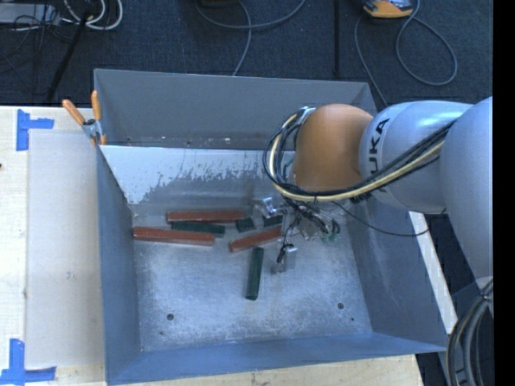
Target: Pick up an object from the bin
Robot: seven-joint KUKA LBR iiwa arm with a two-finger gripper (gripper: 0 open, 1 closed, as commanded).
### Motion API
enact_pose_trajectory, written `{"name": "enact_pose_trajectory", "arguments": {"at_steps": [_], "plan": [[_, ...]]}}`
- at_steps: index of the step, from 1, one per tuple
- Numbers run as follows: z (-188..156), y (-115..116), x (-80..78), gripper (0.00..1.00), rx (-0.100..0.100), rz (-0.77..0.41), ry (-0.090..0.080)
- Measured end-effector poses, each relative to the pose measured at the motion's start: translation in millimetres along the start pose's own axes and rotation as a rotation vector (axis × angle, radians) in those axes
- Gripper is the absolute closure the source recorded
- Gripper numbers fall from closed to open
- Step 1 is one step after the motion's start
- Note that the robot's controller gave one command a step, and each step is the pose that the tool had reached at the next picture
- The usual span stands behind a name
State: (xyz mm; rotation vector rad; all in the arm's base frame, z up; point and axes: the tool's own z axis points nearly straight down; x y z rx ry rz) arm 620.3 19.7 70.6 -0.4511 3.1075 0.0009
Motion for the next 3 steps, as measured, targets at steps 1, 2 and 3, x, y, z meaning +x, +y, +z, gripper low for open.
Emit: {"name": "enact_pose_trajectory", "arguments": {"at_steps": [1, 2, 3], "plan": [[-0.1, 42.8, 54.1, 0.00, 0.000, -0.269, -0.001], [1.3, 42.5, 55.1, 1.00, -0.001, -0.266, 0.002], [-137.6, 37.8, 42.5, 1.00, 0.003, -0.272, -0.007]]}}
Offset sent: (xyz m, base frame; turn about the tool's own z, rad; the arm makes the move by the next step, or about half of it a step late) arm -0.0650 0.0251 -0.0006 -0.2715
